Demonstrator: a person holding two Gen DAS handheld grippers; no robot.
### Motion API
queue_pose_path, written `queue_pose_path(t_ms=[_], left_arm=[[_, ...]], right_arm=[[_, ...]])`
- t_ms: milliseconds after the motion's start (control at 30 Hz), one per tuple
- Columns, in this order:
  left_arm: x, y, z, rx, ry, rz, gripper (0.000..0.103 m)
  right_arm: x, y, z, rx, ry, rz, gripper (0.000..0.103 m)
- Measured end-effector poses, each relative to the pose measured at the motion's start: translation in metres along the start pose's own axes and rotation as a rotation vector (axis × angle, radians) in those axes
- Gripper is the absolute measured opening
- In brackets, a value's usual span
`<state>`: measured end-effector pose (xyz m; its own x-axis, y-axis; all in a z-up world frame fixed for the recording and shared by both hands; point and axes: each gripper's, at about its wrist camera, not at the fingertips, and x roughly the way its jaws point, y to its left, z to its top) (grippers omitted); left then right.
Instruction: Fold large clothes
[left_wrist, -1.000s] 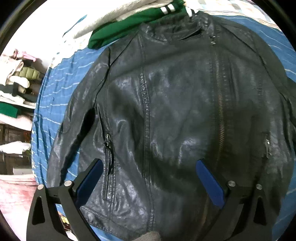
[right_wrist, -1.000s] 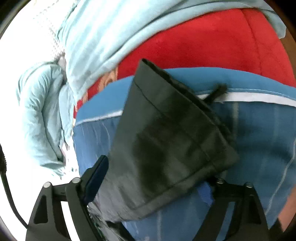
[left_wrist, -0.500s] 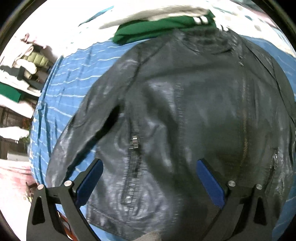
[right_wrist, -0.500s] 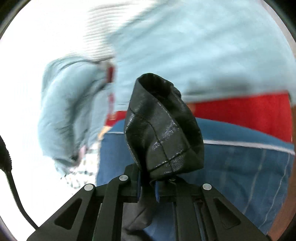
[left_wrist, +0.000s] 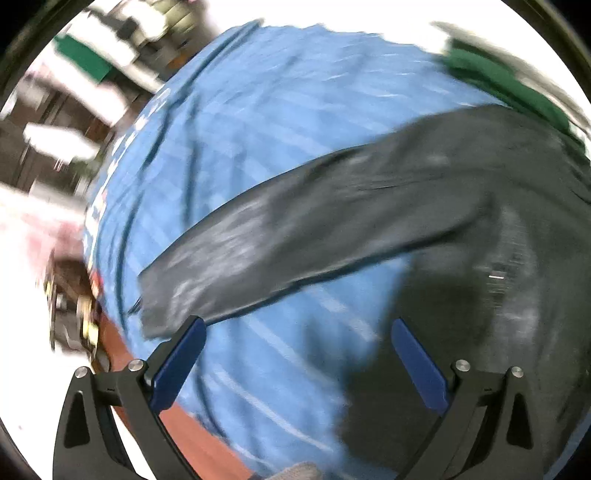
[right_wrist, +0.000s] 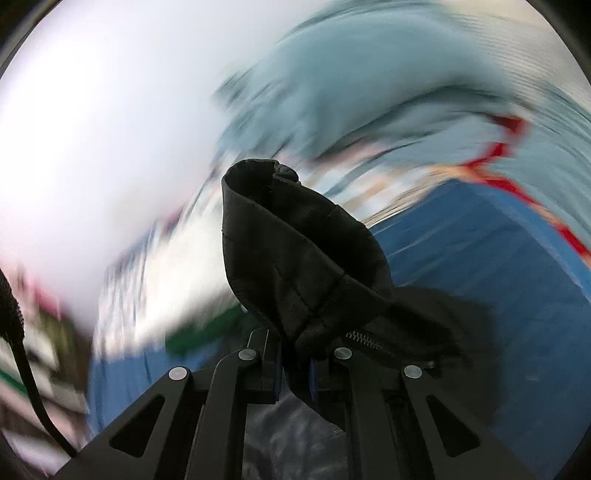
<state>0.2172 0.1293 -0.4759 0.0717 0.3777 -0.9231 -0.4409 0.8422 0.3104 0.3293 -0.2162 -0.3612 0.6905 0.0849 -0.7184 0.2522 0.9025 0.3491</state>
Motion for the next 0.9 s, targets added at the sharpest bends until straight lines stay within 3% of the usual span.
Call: queue_pose_path(t_ms=[67,167,267,300,333,400,433,467,533,633,733,800,833,900], left_arm=[[0.020,0.034,-0.006,-0.066,0.040,0.023,0.103],[0.043,0.073,-0.017,-0.148,0.091,0.043,0.103],[0.061,0.104,-0.025,-0.222,0.124,0.034,0.103],[0.066,0.115,-0.027,-0.251,0.134,0.019,0.103],[0.069,0.122,-0.028,-0.274,0.142,0.010,0.103],[0.079,0.138,-0.032,-0.336,0.160,-0.044,0.103],[0.081,0.144,-0.035,-0.371,0.174,-0.073,0.103],[0.087,0.150,-0.037,-0.412,0.190,-0.116,0.102],[0.102,0.162,-0.042,-0.520,0.235,-0.232,0.102],[0.133,0.175,-0.047,-0.703,0.281,-0.370,0.102],[0.164,0.186,-0.043,-0.840,0.289,-0.411,0.102],[0.175,0.198,-0.037,-0.899,0.258,-0.362,0.094],[0.180,0.210,-0.031,-0.940,0.225,-0.330,0.081],[0.184,0.224,-0.021,-0.963,0.186,-0.284,0.042]], right_arm=[[0.055,0.065,-0.041,-0.182,0.108,-0.006,0.010],[0.118,0.130,-0.119,-0.407,0.288,-0.037,0.010],[0.162,0.153,-0.180,-0.540,0.493,-0.063,0.016],[0.166,0.159,-0.189,-0.571,0.521,-0.082,0.018],[0.161,0.162,-0.190,-0.589,0.522,-0.068,0.022],[0.143,0.160,-0.179,-0.529,0.566,0.032,0.042],[0.131,0.154,-0.171,-0.476,0.587,0.103,0.060],[0.119,0.148,-0.161,-0.438,0.596,0.149,0.065],[0.088,0.137,-0.145,-0.392,0.593,0.207,0.065],[0.077,0.116,-0.120,-0.337,0.603,0.215,0.065],[0.083,0.100,-0.116,-0.284,0.632,0.186,0.065],[0.100,0.093,-0.116,-0.246,0.652,0.165,0.065],[0.110,0.087,-0.110,-0.221,0.653,0.167,0.064],[0.126,0.089,-0.118,-0.164,0.658,0.162,0.055]])
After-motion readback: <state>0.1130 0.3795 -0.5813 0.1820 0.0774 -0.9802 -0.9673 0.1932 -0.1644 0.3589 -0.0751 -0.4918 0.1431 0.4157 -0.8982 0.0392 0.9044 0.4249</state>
